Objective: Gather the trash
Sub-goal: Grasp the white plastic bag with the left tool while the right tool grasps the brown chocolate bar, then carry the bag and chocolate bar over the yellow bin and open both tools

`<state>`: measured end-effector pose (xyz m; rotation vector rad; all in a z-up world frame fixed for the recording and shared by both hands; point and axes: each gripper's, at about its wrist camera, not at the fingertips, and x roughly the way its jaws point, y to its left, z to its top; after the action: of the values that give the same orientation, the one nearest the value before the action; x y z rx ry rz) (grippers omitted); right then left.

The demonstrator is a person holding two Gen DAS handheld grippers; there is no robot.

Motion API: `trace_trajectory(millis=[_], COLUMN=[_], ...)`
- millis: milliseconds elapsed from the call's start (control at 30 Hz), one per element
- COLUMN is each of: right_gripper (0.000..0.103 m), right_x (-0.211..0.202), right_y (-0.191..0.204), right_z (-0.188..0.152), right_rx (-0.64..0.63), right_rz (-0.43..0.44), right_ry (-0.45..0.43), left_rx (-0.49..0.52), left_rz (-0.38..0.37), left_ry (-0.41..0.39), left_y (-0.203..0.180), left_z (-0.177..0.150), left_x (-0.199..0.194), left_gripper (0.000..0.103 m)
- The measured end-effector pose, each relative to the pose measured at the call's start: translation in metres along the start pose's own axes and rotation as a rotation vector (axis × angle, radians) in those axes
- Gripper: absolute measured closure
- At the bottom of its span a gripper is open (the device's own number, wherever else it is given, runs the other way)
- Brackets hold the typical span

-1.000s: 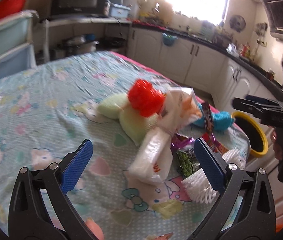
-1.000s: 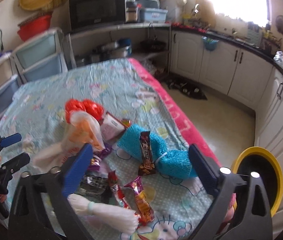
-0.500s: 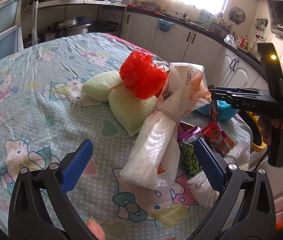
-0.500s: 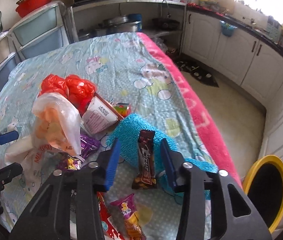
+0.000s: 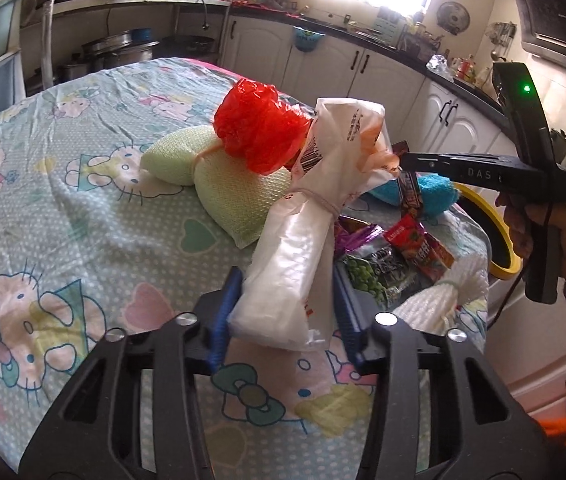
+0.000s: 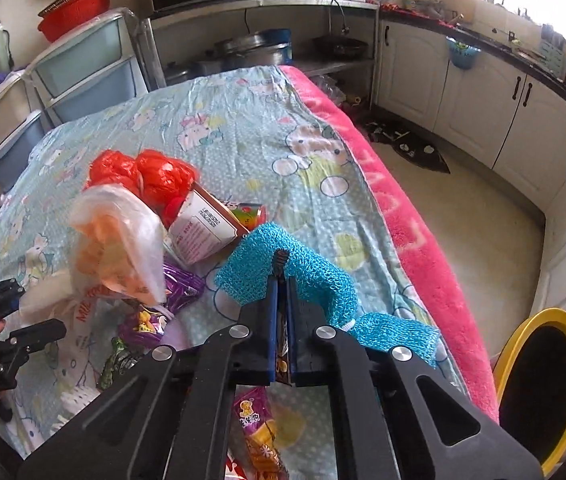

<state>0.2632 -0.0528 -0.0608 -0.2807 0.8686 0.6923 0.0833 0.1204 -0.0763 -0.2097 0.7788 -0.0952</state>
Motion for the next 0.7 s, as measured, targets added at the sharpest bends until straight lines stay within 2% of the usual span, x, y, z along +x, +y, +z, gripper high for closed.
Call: trace_trajectory(millis=[233,700], right_gripper=[0.099,0.100], right_x=[-0.019,-0.089], right_y=[0.004,0.011], right_z=[0.001,-0.001], right_rx=[0.006,0.026], right_rz=[0.017,0.045], right_ry=[-0.055,-0.193], left_rx=[0.050,0.103], left_rz=[0.019,0.021], left_ry=[-0.008,-0.075], left_y=[-0.012,-0.049], left_z=[0.000,0.016], left_x=[-0.014,-0.060], left_gripper=[0.078,0.080])
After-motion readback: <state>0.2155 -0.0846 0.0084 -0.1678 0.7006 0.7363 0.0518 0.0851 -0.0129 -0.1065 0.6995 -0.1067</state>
